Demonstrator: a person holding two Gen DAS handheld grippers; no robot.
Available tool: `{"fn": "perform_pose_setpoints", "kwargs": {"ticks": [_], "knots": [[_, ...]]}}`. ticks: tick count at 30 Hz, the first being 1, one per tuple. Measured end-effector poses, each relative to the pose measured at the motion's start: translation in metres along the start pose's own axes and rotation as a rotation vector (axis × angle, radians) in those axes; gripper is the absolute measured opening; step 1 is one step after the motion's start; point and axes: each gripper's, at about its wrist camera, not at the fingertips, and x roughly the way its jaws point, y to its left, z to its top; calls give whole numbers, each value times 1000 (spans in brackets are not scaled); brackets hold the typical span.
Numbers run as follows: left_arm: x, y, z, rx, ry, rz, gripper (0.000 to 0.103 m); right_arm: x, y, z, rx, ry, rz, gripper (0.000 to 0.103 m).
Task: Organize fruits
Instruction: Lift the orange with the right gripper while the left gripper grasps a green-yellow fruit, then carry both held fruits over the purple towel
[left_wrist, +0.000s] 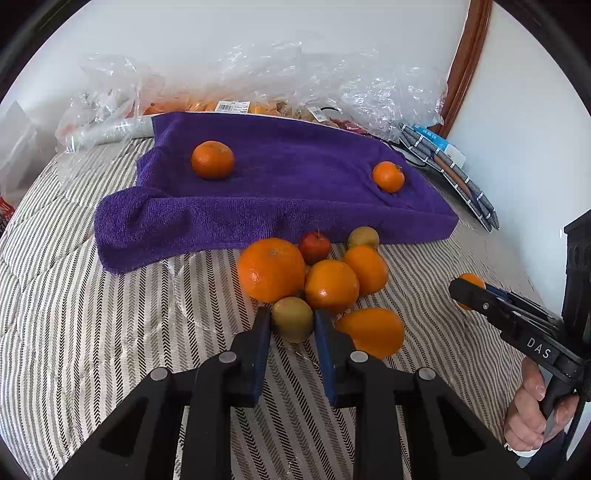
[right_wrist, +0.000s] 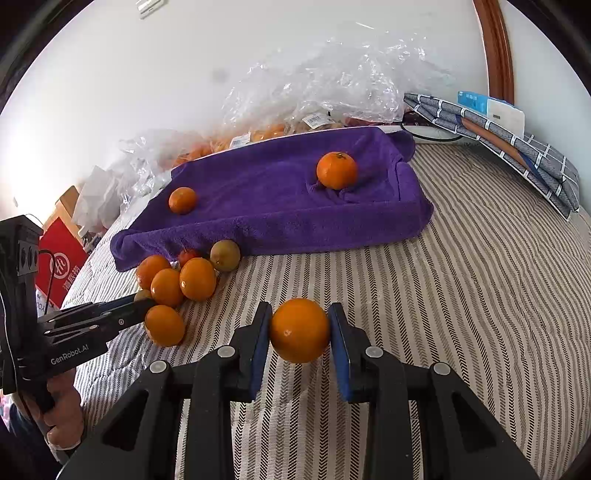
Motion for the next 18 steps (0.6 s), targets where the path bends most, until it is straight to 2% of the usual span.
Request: {"fn": "perform_pose_setpoints", "kwargs": {"ticks": [2, 9, 18], "knots": [[-10, 6, -2, -28, -49, -14, 23, 0, 1, 0, -6, 2, -7, 31], [-39, 19, -8, -104, -205, 66, 23, -4, 18, -2, -100, -17, -70, 31], [-33, 33, -6, -165, -167, 107, 23, -4, 16, -2, -99, -18, -100, 31]]}}
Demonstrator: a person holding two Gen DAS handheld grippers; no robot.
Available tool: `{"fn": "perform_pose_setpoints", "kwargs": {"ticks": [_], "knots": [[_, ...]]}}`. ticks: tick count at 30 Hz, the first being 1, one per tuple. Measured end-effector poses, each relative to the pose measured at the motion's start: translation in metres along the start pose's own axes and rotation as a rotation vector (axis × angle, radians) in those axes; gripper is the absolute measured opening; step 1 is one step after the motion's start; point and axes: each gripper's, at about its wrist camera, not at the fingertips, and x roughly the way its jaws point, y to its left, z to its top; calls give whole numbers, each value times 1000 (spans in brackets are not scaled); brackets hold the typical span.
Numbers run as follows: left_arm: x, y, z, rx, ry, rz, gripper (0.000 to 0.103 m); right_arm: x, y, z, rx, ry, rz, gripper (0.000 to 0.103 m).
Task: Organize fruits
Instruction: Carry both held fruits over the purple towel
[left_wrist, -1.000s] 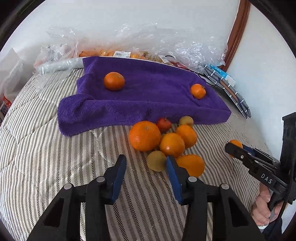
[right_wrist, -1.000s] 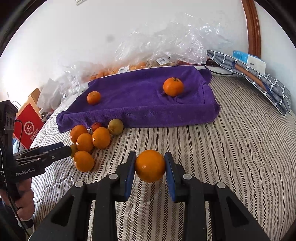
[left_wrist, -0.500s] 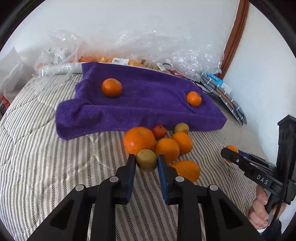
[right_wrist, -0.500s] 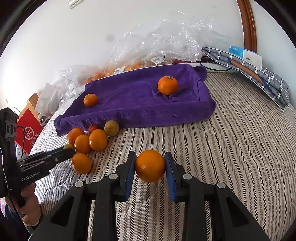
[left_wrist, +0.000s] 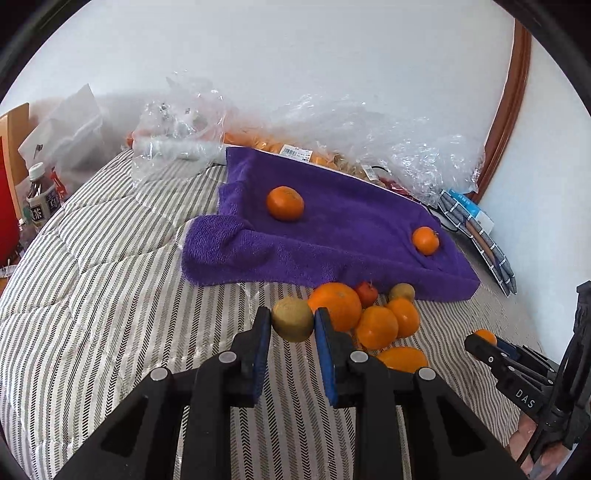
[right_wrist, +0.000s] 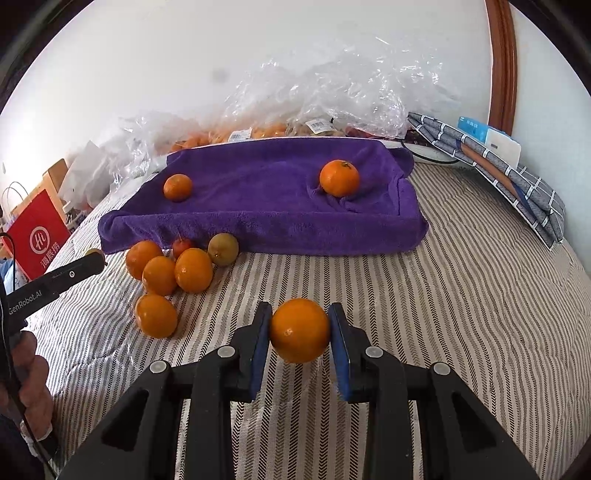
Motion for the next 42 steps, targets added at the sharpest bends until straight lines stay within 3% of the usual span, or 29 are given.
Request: {"fn": "perform_pose_setpoints", "kwargs": {"ticks": [15, 19, 22, 31, 42], "knots": [[-5, 5, 0, -31, -26, -11, 23, -1, -4, 1, 56, 14, 10, 31], [-8, 5, 6, -19, -40, 36, 23, -5, -3, 8, 76, 1, 19, 31], [-12, 3, 17, -13, -28, 35, 23, -12, -1, 20, 55, -30, 10, 31], [-11, -5, 71, -15, -99, 34, 23, -12, -2, 64, 25, -104, 1, 31], [37, -26, 106, -2, -80, 16, 23, 18, -10, 100, 64, -135, 28, 31]]}}
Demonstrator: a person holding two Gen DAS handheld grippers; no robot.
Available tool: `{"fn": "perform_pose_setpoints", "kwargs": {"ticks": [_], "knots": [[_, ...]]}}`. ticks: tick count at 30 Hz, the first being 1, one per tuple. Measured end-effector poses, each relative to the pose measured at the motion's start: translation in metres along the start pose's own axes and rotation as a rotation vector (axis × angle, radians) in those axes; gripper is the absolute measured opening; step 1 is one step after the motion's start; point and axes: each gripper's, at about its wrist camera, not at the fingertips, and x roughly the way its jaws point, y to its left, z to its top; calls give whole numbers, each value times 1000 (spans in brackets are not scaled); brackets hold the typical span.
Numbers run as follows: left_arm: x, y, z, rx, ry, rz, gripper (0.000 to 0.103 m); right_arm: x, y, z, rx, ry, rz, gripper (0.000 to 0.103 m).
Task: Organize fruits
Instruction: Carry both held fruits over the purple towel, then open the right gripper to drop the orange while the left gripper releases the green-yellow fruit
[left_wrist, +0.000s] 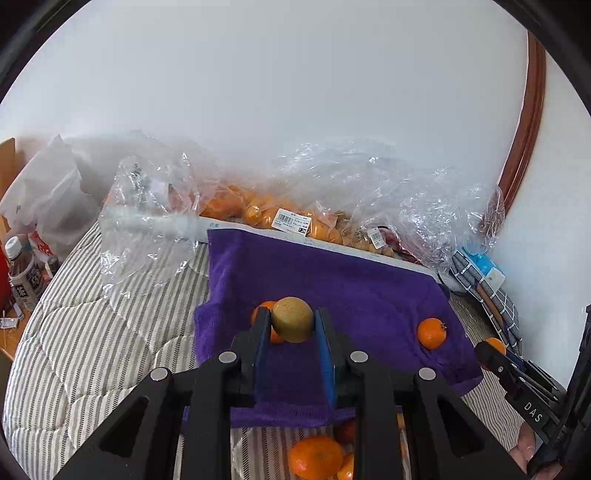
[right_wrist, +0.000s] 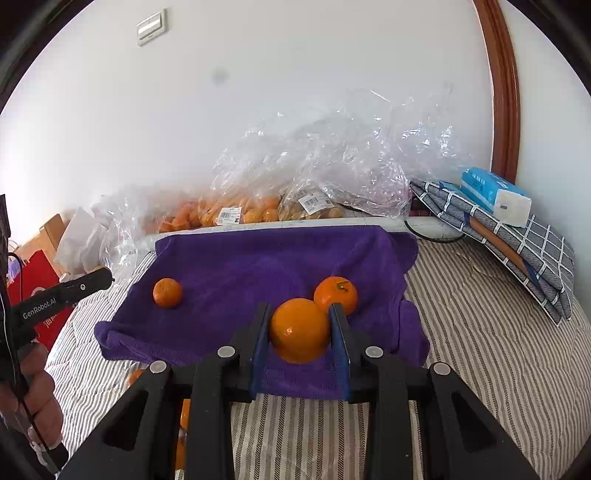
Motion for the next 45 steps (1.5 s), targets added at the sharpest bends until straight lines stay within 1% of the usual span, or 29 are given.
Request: {"fn": "perform_pose_setpoints", "kwargs": {"ticks": [4, 8, 12, 15, 17, 19, 21, 23, 24, 27, 30, 32, 35, 38, 45], "knots": [[17, -10, 8, 14, 10, -3, 23, 9, -1, 7, -14, -5, -10, 31], [32, -9, 12, 7, 14, -3, 23, 18, -7, 13, -20, -14, -23, 31], [42, 3, 7, -6, 28, 2, 23, 29, -17, 12, 12, -9, -50, 31], [48, 18, 5, -30, 47, 21, 23, 31, -26, 10, 42, -10, -31, 31], [48, 26, 6, -45, 39, 16, 23, 33, -29, 8, 41, -18, -47, 31], [46, 32, 6, -55, 28, 24, 23, 36, -29, 6, 24, -1, -64, 31], [45, 38, 4, -92, 27, -2, 23, 39, -31, 2, 37, 10, -53, 31], [48, 39, 1, -108, 46, -21, 23, 44, -30, -2, 38, 38, -45, 31], [50, 36, 0, -99, 51, -25, 23, 47, -30, -4, 35, 51, -47, 31], [55, 27, -6, -65, 59, -1, 23, 55, -26, -7, 26, 80, -52, 31], [62, 21, -11, -27, 94, 15, 23, 56, -23, -9, 17, 84, -69, 31], [61, 19, -12, -26, 87, 17, 23, 56, -20, -10, 0, 76, -87, 31], [62, 21, -12, -43, 93, 8, 23, 59, -22, -11, 12, 94, -75, 31], [61, 20, -13, -39, 95, 6, 23, 64, -25, -12, 30, 119, -76, 31], [62, 18, -14, -33, 103, 14, 23, 65, -27, -13, 42, 120, -80, 31]]}}
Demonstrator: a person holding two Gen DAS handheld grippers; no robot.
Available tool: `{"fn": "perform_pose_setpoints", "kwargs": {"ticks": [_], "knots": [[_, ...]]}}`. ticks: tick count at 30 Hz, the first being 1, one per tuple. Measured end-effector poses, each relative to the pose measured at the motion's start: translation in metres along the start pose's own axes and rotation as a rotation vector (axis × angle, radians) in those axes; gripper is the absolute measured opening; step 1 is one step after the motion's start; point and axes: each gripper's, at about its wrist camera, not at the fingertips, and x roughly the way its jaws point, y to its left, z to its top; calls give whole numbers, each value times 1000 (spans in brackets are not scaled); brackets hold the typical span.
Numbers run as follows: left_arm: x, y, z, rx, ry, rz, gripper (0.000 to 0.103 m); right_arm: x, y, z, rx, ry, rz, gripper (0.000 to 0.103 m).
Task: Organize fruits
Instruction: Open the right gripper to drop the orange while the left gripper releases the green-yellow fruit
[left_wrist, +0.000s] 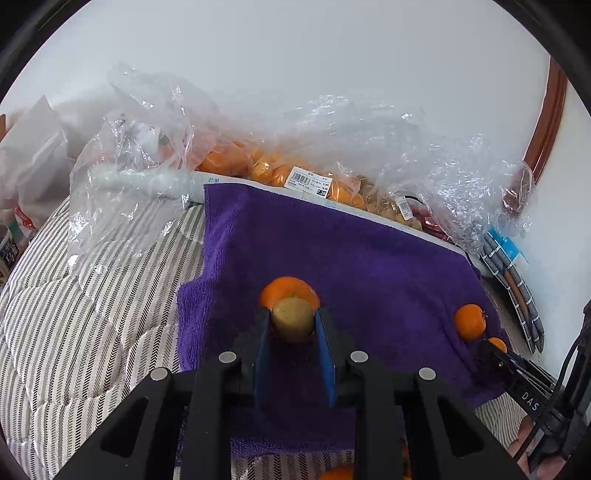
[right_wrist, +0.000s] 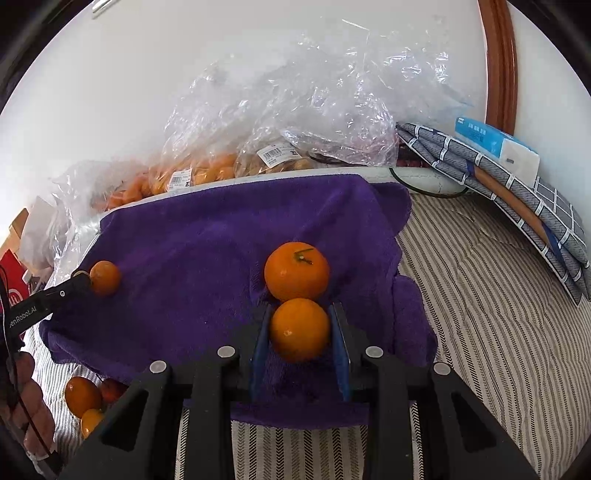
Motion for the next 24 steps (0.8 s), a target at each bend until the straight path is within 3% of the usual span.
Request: {"fn": "perform_pose_setpoints", "kwargs": {"ticks": [3, 5, 11, 18, 24], "knots": [[0, 2, 1, -12, 2, -5, 23, -4, -2, 1, 11, -15, 19, 35], [0, 2, 1, -12, 1, -5, 23, -8, -1, 1, 12, -33, 24, 45], [-2, 1, 0, -11, -7, 3, 23, -12, 12, -2, -55, -62, -8, 56], [-5, 5, 2, -48, -20, -4, 29, -21, 12, -3, -64, -117, -25, 58], [-9, 5, 3, -49, -28, -9, 31, -32, 10, 1, -26, -109, -35, 58]]}}
